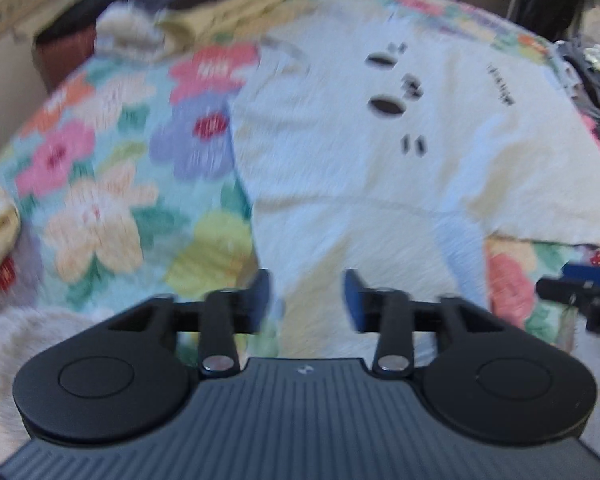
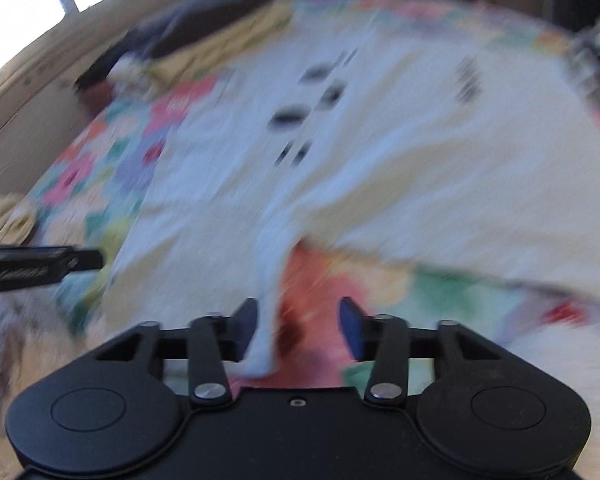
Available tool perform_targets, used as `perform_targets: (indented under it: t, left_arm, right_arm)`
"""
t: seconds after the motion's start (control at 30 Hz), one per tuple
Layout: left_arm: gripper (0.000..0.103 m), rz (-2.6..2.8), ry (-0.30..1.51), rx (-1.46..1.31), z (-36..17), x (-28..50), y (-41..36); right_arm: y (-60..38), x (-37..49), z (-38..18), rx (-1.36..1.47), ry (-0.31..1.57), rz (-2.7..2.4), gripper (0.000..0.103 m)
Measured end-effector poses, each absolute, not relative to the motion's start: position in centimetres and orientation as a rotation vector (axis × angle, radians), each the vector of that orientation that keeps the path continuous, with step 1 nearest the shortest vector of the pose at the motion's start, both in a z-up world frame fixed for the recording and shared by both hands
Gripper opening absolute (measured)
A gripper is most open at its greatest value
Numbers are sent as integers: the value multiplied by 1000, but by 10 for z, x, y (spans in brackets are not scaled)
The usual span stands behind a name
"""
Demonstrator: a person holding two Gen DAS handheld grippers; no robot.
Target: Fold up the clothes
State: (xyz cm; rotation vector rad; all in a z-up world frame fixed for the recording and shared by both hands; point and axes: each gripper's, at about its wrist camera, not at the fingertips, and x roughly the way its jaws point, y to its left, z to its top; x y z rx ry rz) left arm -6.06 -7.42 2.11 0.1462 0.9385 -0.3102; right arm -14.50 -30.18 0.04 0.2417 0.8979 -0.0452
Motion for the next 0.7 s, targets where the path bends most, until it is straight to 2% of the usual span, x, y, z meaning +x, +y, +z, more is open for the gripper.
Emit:
perform_targets:
  t: [0.13,0.3,0.7]
  left_arm:
    - [61,-374,903,168,42,-81,-95]
    - [68,-444,866,189,65,-106,-119]
    - [87,-420,806,209,73,-130,-135]
  right_arm:
    - [-310,-164,30,183,823,-177,66]
    - [-313,-186,51,170,797,-253,84]
    - [-305,-205,67,135,746,-301,91]
